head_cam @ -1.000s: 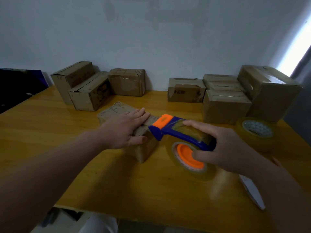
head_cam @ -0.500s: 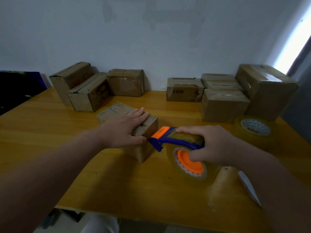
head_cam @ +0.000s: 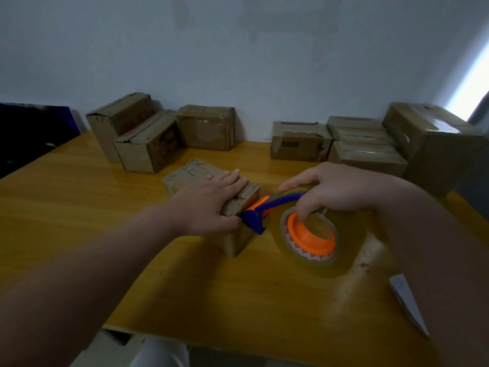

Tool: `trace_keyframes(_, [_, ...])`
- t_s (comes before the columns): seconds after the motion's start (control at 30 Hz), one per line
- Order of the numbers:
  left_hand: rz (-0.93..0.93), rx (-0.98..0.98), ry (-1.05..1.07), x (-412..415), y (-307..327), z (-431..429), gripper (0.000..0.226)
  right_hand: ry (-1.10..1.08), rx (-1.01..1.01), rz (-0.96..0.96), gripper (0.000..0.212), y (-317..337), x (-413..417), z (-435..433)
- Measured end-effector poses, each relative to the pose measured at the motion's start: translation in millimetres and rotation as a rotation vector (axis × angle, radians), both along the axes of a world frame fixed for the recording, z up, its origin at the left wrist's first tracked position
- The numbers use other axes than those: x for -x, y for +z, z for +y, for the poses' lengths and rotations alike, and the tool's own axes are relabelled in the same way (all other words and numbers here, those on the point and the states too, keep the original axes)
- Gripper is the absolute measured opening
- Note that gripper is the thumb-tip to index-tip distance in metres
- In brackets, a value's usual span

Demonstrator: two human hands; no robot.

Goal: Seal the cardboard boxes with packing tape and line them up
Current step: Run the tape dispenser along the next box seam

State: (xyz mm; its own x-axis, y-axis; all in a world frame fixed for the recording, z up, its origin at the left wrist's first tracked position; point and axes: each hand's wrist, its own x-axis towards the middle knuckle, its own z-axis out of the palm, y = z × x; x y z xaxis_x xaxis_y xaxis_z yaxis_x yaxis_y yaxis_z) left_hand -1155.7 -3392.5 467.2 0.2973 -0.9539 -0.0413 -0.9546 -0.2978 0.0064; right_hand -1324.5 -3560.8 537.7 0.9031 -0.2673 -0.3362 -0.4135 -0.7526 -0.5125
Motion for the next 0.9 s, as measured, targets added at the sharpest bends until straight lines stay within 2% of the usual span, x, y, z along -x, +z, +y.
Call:
trace_keyframes(0.13, [0.006, -0.008, 0.011, 2.4, 1.6, 0.4, 0.105, -0.022, -0.025, 0.049, 0.051, -0.7, -3.8, -6.1])
trace_keyframes(0.27, [0.007, -0.03, 0.022, 6.3, 4.6, 1.4, 0.103, -0.15, -0.246, 0.104, 0.041, -9.6, 3.9, -14.7])
trace_keyframes(0.33, [0.015, -0.043, 0.034, 6.8, 5.6, 0.6, 0.096, -0.18, -0.284, 0.113, 0.041, -12.0, 5.8, -15.3])
trace_keyframes(0.5, [0.035, -0.063, 0.069, 9.0, 5.6, -2.8, 0.083, -0.085, 0.031, 0.228, 0.049, -24.1, 12.0, -9.6])
trace_keyframes(0.63, [0.064, -0.09, 0.139, 19.6, 10.8, -8.6, 0.08, -0.186, 0.005, 0.109, 0.055, -32.7, 19.4, -11.3])
trace_keyframes(0.77, [0.12, 0.066, 0.311, 38.7, 8.9, -25.2, 0.067, -0.211, 0.049, 0.031, 0.059, -39.2, 22.4, -5.4])
trace_keyframes(0.9, [0.014, 0.124, 0.467, 53.0, -4.1, -43.0, 0.054, -0.209, 0.084, 0.014, 0.06, -38.7, 25.6, -4.6])
